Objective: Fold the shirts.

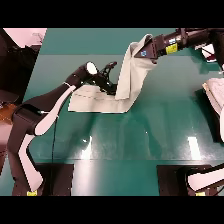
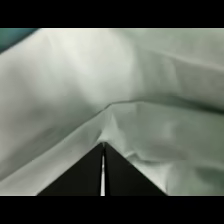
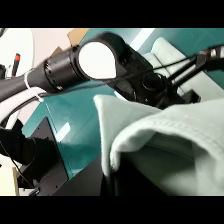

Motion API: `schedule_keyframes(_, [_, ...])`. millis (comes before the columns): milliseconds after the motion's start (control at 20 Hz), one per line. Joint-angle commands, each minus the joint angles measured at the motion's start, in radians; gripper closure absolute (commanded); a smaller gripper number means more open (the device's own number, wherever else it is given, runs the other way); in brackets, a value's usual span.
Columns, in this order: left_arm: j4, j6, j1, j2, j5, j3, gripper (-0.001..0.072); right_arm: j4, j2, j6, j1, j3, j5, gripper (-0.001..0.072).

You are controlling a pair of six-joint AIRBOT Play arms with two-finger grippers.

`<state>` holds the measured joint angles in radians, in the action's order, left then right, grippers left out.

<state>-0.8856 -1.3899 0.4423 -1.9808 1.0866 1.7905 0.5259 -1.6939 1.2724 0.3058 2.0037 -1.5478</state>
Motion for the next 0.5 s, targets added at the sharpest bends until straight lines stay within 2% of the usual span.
schedule_keyframes(0, [-0.116,-0.001,-0.037,0.069,0.060,0.016,0.0683,0.001,-0.011,-0.002,0.027,-0.024,0.000,0.0695])
schedule_keyframes(200, [-0.197,-0.001,-0.144,0.179,0.130,0.016,0.0683,0.002,-0.012,-0.025,0.049,-0.030,0.006,0.0695])
schedule_keyframes(450, [-0.214,0.002,-0.310,0.331,0.168,0.016,0.0682,0.048,-0.046,-0.045,0.153,-0.029,0.058,0.0695])
